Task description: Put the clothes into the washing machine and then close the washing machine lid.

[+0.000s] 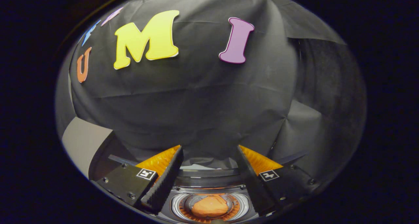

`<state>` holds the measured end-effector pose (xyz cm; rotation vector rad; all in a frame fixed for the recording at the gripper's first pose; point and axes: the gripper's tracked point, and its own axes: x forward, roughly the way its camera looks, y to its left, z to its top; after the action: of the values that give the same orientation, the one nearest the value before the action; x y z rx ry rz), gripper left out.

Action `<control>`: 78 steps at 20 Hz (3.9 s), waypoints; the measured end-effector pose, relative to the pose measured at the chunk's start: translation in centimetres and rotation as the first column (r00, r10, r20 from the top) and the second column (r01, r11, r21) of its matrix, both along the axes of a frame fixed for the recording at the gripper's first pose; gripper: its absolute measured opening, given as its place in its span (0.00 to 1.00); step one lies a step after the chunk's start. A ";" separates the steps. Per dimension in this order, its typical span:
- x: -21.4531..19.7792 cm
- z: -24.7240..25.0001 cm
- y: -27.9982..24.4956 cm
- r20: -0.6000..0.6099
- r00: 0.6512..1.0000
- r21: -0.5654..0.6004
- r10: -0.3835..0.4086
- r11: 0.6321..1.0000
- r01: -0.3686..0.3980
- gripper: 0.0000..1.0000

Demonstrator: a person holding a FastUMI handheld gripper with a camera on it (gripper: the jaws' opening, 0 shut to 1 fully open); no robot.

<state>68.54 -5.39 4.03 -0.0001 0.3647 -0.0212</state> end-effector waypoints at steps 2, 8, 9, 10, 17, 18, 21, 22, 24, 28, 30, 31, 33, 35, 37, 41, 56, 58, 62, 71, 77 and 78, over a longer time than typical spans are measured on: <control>-0.9 -0.2 -0.2 0.003 1.000 0.000 0.000 1.000 0.000 1.00; -2.3 -0.7 -0.2 0.009 1.000 -0.002 0.004 1.000 -0.004 1.00; -2.5 -0.8 -0.1 0.011 1.000 -0.003 0.006 1.000 -0.006 1.00; -3.0 -1.0 -0.2 0.010 1.000 -0.006 0.009 1.000 -0.009 1.00; -6.2 -2.6 -0.5 0.006 1.000 -0.007 0.020 1.000 -0.020 0.99; -6.6 -2.8 -0.5 0.009 1.000 -0.004 0.023 1.000 -0.023 0.99; -8.0 -3.8 -0.5 0.006 0.999 0.001 0.031 1.000 -0.031 0.99; -8.6 -4.2 -0.5 -0.002 0.999 0.005 0.032 0.999 -0.032 0.99; -9.6 -5.2 -0.6 -0.012 0.999 0.011 0.035 0.999 -0.035 0.99; -12.3 -9.6 -1.0 -0.112 0.993 0.002 0.025 1.000 -0.025 0.99; -13.5 -12.7 -1.1 -0.159 0.987 0.013 0.010 1.000 -0.008 1.00; -14.1 -13.9 -1.4 -0.178 0.984 0.014 0.004 1.000 -0.002 1.00; -15.3 -15.6 -1.8 -0.208 0.978 0.016 -0.003 1.000 0.006 1.00; -15.8 -15.9 -2.2 -0.211 0.977 0.013 -0.004 1.000 0.007 1.00; -16.0 -15.4 -2.6 -0.200 0.980 0.005 -0.011 1.000 0.012 1.00; -18.0 -12.5 -2.9 -0.141 0.990 0.009 -0.014 1.000 0.016 1.00; -44.0 -0.7 -0.1 0.245 0.969 0.030 -0.040 0.999 0.034 1.00; -47.8 0.3 0.7 0.284 0.958 0.027 -0.032 0.999 0.026 1.00; -54.7 1.4 1.6 0.324 0.946 0.030 -0.030 0.999 0.022 1.00; -64.8 1.1 1.5 0.353 0.935 0.043 -0.035 0.999 0.021 1.00; -67.5 0.6 -0.4 0.350 0.933 0.080 -0.080 0.995 0.055 1.00; -67.7 0.6 -0.8 0.348 0.933 0.079 -0.087 0.995 0.063 1.00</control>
<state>0.87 -6.14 4.59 0.0826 0.0062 -0.0838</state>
